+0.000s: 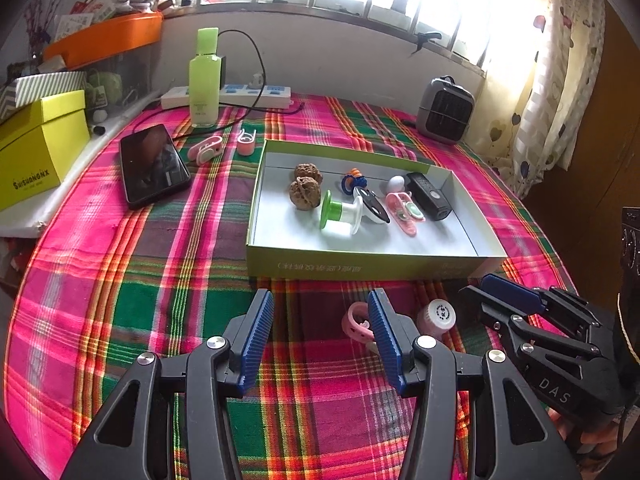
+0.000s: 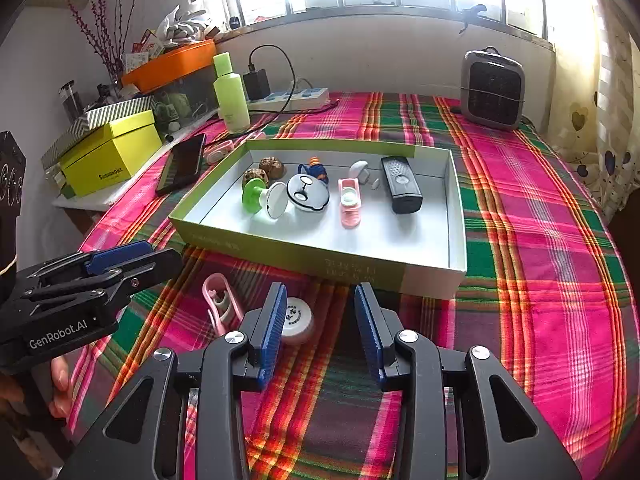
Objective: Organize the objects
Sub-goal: 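Withdraw both open tools from the box toward the remaining objects, then grasp the white round container with the right tool while the left tool approaches the pink clip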
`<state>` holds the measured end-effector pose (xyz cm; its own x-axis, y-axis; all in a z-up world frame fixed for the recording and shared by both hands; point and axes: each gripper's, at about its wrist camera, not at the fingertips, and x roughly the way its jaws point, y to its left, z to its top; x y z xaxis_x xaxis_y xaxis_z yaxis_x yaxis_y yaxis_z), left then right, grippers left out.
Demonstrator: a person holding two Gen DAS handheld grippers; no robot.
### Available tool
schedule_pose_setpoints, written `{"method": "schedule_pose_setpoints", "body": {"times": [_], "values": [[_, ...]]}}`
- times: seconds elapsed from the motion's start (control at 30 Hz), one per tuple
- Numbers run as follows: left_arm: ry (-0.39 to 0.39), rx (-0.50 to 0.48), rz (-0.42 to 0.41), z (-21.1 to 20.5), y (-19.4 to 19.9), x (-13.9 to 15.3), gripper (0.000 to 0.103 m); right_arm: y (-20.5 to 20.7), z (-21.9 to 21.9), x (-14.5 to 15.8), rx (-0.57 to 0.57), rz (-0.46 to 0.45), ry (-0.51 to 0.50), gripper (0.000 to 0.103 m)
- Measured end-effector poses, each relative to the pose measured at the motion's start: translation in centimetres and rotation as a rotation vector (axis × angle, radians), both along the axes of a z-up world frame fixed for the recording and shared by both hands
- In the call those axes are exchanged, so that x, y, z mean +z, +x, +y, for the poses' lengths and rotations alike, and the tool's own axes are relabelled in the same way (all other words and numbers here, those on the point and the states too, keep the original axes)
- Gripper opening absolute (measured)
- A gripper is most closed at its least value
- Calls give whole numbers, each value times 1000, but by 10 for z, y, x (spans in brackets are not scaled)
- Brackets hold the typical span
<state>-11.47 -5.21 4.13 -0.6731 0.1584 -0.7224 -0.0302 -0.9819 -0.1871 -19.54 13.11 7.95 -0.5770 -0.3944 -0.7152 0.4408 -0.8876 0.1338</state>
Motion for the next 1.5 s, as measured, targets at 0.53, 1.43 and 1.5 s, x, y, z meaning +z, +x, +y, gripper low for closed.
{"method": "schedule_pose_setpoints", "body": {"times": [0.53, 1.43, 1.5], "values": [[34, 18, -45, -6, 0, -12, 48, -3, -17, -18, 34, -39, 56, 44], [56, 0, -67, -1, 1, -15, 48, 20, -33, -22, 153, -49, 50, 30], [57, -9, -72, 1, 1, -16, 48, 20, -28, -21, 135, -41, 60, 30]]}}
